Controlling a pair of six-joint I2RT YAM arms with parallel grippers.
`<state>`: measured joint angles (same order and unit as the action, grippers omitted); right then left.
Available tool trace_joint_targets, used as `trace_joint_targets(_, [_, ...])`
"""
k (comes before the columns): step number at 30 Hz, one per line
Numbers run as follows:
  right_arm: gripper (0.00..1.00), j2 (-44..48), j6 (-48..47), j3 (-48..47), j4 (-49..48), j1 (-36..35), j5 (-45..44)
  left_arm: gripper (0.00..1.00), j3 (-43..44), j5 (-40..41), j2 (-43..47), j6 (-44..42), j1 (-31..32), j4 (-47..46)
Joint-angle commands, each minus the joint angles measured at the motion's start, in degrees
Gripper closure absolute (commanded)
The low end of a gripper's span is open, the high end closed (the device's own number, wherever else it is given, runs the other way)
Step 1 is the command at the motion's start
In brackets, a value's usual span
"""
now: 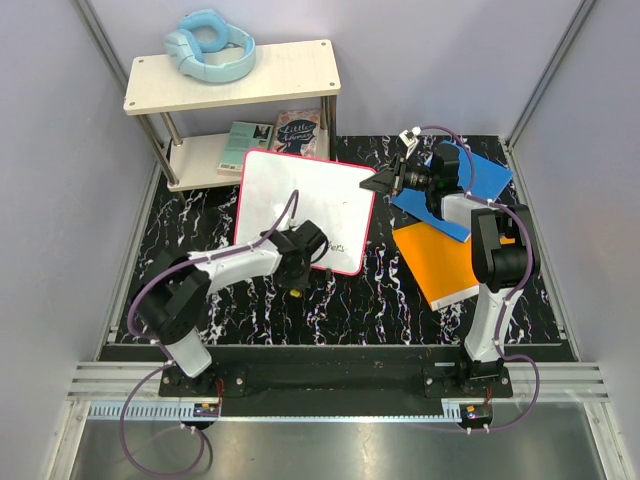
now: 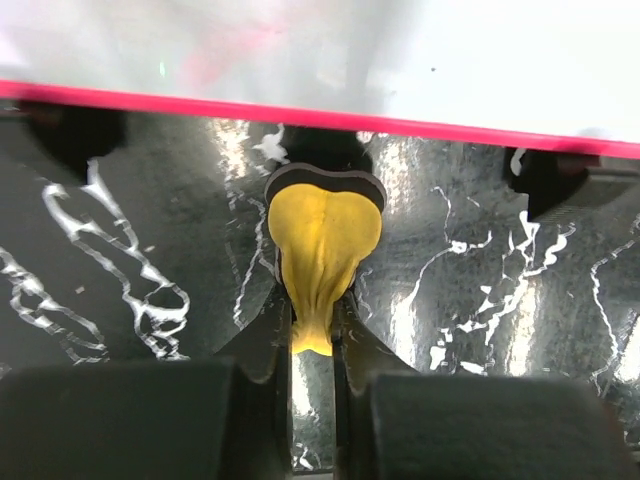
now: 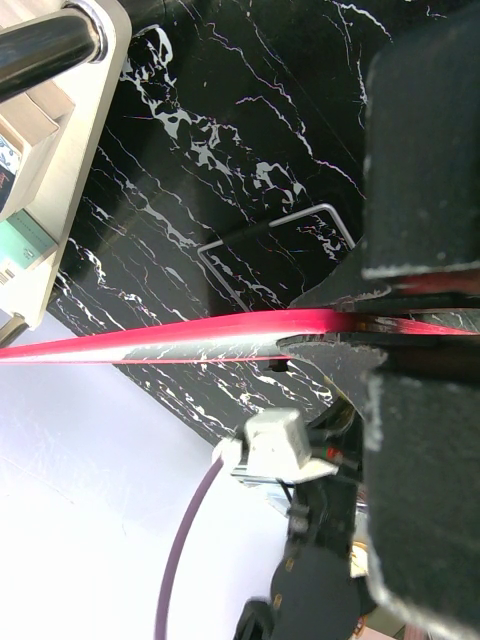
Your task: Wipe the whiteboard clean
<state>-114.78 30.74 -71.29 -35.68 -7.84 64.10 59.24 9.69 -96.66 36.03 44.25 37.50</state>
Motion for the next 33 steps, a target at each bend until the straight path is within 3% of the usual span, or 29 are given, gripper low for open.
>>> trace_joint_targets(1, [1.0,1.5,-5.9,0.4,0.1,-2.7,5.7,1.0,2.5,6.2,9.0,-1.5,0.6,-0.2])
trace_joint_targets(9, [1.0,1.3,-5.9,0.3,0.1,-2.8,5.7,1.0,2.9,21.9,13.3,-3.3,-2.0,-6.4])
trace_joint_targets(15, [1.0,1.2,-5.9,0.4,0.0,-3.0,5.7,1.0,4.0,26.5,9.2,-3.3,-9.9,-12.0])
trace_joint_targets(17, [1.0,1.2,-5.9,0.3,0.0,-3.0,5.8,1.0,1.1,27.7,10.4,-3.6,-10.8,-18.7])
trace_joint_targets(21, [1.0,1.0,-5.9,0.2,0.0,-3.1,5.9,1.0,-2.2,24.0,11.3,-5.4,-14.0,-28.5])
trace_joint_targets(27, [1.0,0.9,-5.9,0.2,-0.1,-3.1,5.9,1.0,0.4,17.0,3.2,-3.8,-14.2,-29.4])
trace_joint_targets(33, [1.0,0.9,-6.0,0.2,-0.1,-3.1,5.8,1.0,-4.5,14.5,2.3,1.8,-10.9,-32.4])
